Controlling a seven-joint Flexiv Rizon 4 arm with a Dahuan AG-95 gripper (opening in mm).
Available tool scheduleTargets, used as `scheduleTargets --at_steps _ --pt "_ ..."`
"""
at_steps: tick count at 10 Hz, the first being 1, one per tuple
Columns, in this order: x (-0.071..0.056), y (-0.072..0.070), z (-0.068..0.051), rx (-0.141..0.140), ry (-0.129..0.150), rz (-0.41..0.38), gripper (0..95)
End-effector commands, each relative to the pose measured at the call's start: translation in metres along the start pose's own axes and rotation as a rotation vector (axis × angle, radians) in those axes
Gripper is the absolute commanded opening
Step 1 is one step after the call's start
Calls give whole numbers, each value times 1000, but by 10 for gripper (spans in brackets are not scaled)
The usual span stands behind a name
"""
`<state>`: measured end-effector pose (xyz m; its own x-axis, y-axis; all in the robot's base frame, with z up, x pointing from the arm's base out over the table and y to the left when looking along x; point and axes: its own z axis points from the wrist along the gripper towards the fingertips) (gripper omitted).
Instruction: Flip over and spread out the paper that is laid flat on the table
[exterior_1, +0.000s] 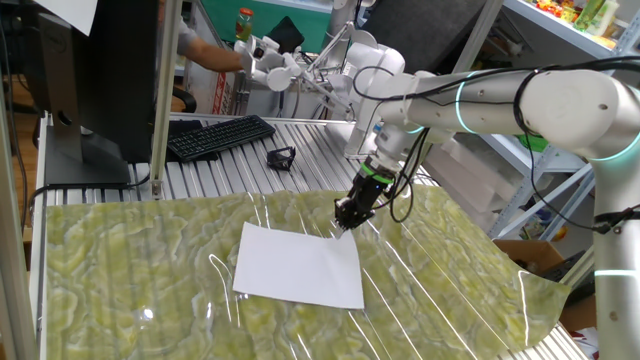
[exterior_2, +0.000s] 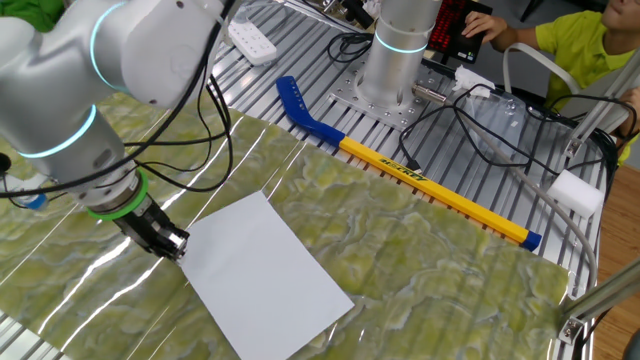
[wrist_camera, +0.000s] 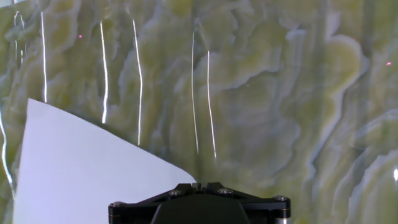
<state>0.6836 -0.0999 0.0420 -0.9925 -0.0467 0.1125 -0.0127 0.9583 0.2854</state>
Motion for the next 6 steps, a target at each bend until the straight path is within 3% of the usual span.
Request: scheduleTargets --at_steps 1,4,6 --pt "4 4 -11 19 -10 -2 0" --pt "4 8 -35 23 -5 -6 0" --pt "5 10 -54 47 -7 -16 0"
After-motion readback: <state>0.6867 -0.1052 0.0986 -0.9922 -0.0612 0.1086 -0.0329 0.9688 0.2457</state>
